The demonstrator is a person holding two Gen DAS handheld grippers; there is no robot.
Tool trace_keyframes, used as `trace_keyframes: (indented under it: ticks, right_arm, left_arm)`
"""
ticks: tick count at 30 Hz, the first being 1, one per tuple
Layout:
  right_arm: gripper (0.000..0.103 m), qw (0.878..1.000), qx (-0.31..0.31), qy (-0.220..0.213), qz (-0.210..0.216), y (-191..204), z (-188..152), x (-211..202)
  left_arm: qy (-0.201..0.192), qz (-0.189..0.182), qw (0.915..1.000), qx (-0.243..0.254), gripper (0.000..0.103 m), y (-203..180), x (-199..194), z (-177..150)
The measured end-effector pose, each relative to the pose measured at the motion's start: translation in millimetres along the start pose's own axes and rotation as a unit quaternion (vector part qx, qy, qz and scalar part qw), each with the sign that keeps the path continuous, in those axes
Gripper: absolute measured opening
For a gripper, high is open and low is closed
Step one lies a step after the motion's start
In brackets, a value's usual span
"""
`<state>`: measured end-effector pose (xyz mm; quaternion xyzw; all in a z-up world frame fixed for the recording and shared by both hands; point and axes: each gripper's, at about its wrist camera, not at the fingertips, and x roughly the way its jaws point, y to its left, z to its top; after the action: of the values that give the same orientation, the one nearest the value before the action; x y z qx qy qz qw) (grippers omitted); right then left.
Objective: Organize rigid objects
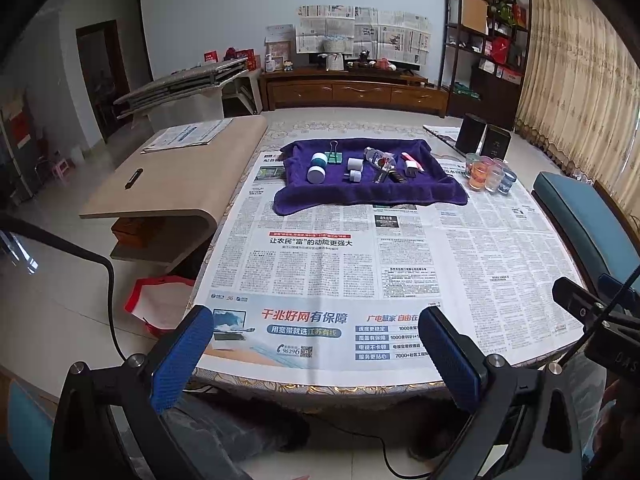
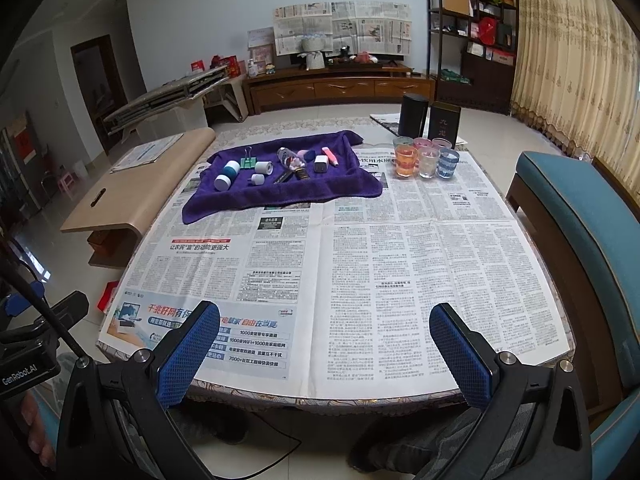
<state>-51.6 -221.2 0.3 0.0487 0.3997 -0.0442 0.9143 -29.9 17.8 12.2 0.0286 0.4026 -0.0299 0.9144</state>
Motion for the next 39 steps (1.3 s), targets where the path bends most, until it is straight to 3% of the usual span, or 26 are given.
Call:
trace_keyframes:
  ticks: [39]
  right_arm:
    - [0.103,1.0,-0.002,0.001,-0.013,-2.3,-2.6,-6.5]
  left_arm:
    - [0.008,-0.01,0.9999,-0.008,0.103,-6.7,-0.3,-3.5]
